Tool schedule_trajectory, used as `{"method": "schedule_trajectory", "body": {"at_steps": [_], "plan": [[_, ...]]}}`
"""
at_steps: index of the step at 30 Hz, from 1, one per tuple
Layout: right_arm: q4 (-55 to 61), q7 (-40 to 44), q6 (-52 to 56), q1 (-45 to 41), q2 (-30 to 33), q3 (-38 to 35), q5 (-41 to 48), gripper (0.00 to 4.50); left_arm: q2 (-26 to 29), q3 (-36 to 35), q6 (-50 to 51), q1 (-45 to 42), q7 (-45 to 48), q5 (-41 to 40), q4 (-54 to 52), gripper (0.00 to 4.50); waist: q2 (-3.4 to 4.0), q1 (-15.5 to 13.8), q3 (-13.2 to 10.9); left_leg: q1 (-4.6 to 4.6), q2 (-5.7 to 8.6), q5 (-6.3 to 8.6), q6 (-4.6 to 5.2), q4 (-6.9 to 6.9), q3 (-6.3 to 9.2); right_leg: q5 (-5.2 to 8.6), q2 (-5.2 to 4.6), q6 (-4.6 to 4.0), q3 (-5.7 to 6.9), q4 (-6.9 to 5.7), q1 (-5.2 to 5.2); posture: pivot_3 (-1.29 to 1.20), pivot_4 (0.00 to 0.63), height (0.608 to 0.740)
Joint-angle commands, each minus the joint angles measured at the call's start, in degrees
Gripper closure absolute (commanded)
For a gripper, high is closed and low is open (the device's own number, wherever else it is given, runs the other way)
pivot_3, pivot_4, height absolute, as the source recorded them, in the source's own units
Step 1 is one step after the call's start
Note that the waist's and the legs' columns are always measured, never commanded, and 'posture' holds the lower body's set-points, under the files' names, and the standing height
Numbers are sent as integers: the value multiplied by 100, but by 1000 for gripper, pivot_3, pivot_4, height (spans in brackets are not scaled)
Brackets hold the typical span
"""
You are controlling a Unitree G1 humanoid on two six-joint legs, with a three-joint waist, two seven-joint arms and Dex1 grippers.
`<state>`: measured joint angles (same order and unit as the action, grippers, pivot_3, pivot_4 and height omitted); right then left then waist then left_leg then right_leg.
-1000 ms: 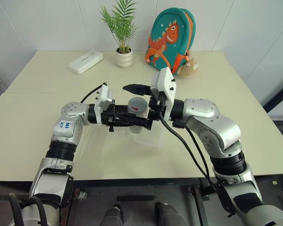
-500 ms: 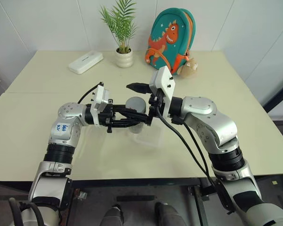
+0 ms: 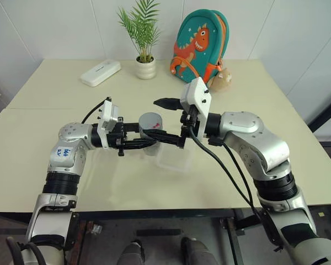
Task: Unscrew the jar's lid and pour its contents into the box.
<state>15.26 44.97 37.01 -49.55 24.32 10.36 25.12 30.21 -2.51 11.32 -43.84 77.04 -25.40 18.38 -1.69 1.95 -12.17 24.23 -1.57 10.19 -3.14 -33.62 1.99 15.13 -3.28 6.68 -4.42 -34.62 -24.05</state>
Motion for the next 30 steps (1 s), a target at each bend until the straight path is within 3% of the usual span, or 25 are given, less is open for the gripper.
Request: {"method": "schedule_trajectory", "body": {"at_steps": [1,12,19,23,30], "plan": [[293,-167,187,94,304,-566,112,66,141,-188,-45,72,68,-169,-223,2623,0,-3,0,0,0,0,0,0,0,3,0,-4,0,0,0,0,150,740],[1136,-255,887,258,496,-887,854,66,80,-181,-102,1,94,-132,3,2623,0,2,0,-1,-4,0,0,-1,-2,16,2,-28,-2,-1,0,0,150,740],[798,-847,881,-85,-174,-762,854,66,-131,-76,-63,-153,256,-161,41,2623,0,15,0,0,-4,0,0,-13,-10,18,3,-34,-12,-2,0,0,150,740],[514,-1018,773,-240,-639,-303,609,66,-235,18,-44,-302,398,-129,151,2623,0,25,0,-1,-4,0,0,-12,-12,18,3,-33,-14,-1,0,0,150,740],[45,-979,562,-334,-803,-14,258,66,-298,38,-41,-457,457,-127,267,2623,0,16,0,2,-4,0,0,-13,-13,14,5,-25,-15,-3,-1,0,150,740]]}}
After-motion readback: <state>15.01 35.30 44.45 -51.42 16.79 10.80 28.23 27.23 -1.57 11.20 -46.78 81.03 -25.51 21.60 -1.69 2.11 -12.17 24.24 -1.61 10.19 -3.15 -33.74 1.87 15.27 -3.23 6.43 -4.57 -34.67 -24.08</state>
